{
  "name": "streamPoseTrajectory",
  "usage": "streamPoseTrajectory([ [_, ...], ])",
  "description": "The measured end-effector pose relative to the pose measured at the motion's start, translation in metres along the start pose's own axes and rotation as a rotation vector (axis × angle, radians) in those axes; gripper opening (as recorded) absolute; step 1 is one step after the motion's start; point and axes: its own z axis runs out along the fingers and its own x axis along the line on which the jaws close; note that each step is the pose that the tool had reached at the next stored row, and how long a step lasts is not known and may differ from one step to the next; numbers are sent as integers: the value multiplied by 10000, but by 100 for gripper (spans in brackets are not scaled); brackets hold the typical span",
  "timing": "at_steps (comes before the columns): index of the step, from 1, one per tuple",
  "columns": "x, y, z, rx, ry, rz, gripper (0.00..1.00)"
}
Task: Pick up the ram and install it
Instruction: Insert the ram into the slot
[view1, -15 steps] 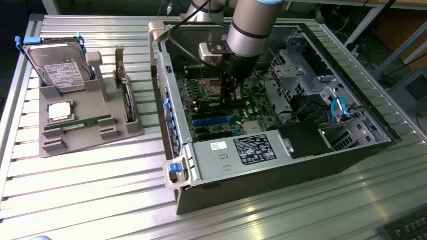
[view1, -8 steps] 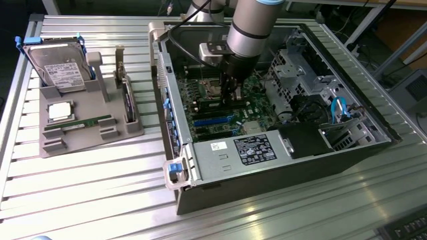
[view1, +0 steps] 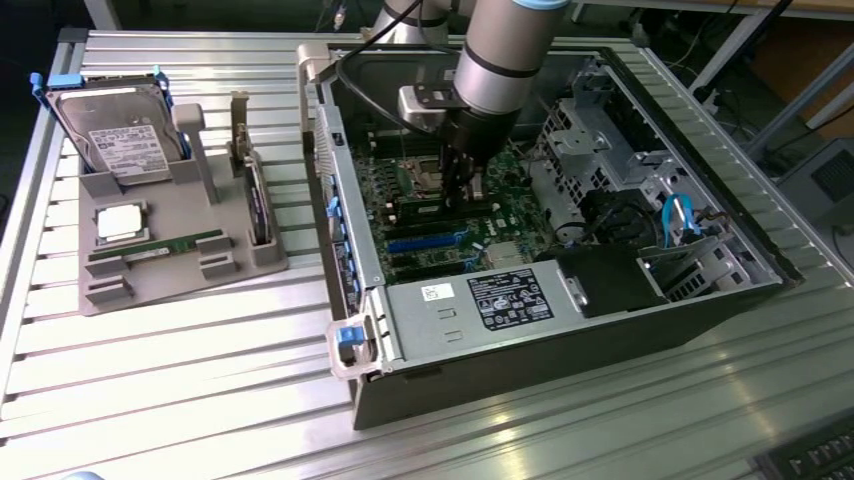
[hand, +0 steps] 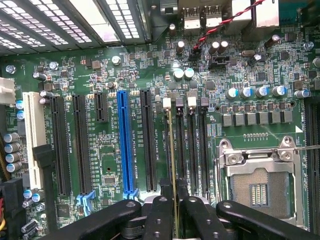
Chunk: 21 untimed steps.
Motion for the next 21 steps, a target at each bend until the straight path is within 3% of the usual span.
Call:
streamPoseTrajectory([
  [3,-1,-7,-1,-13,1,-3,14],
  [5,-1,-12,-17,-64,4,-3,14],
  [21,-13,-11,-13,-55,20,-174,14],
])
